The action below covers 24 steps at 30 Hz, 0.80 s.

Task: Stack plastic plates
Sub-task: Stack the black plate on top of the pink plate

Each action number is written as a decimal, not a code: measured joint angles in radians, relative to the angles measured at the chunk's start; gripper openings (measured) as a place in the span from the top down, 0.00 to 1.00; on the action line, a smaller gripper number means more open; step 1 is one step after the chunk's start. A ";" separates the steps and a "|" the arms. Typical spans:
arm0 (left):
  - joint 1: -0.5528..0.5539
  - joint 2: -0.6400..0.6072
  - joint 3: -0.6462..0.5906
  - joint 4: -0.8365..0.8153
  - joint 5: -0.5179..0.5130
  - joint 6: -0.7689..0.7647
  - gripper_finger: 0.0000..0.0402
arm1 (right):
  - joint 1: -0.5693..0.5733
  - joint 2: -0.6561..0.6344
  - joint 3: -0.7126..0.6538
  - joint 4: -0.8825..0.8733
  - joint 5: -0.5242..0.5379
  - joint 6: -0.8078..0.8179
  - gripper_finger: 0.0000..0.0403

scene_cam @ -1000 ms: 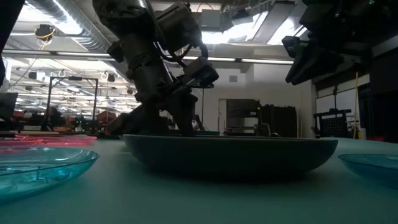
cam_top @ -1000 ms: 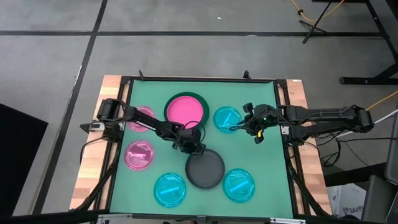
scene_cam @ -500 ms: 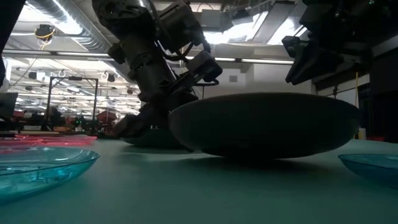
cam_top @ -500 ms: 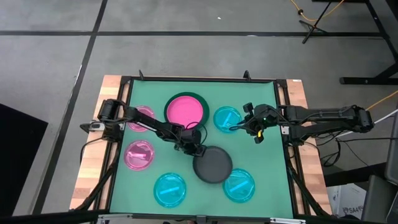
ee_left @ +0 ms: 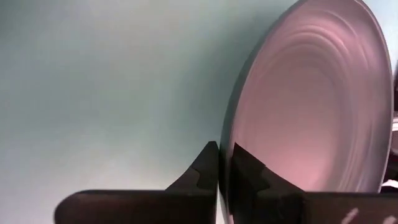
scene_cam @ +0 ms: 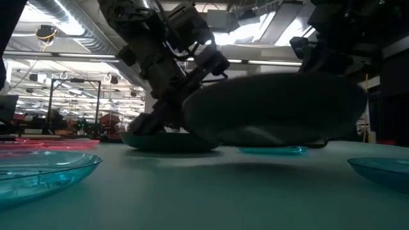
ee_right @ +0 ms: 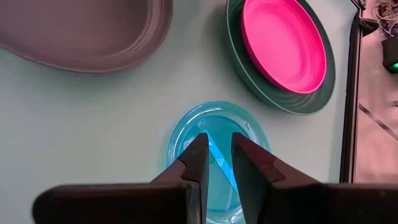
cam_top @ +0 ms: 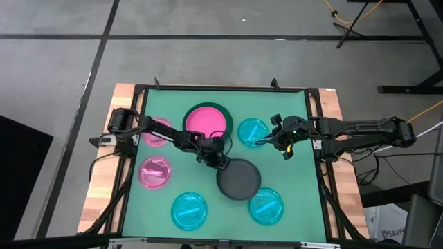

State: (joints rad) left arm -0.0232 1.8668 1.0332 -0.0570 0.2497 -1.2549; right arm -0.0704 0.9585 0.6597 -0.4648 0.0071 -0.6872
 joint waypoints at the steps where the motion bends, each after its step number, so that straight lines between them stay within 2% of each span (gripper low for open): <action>1: 0.005 -0.009 0.000 -0.009 0.001 0.013 0.98 | 0.000 0.000 0.000 -0.001 0.000 0.000 0.85; 11: 0.115 -0.167 0.001 -0.089 0.003 0.170 0.98 | 0.000 0.000 0.000 0.004 0.000 0.000 0.85; 18: 0.266 -0.277 0.002 -0.244 -0.004 0.344 0.98 | 0.000 0.000 0.000 0.004 0.000 0.000 0.85; 24: 0.404 -0.329 0.002 -0.348 -0.006 0.554 0.98 | -0.002 0.000 0.000 0.020 0.007 0.001 0.85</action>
State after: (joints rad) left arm 0.3811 1.5376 1.0351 -0.4048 0.2433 -0.7008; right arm -0.0723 0.9581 0.6601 -0.4445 0.0142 -0.6865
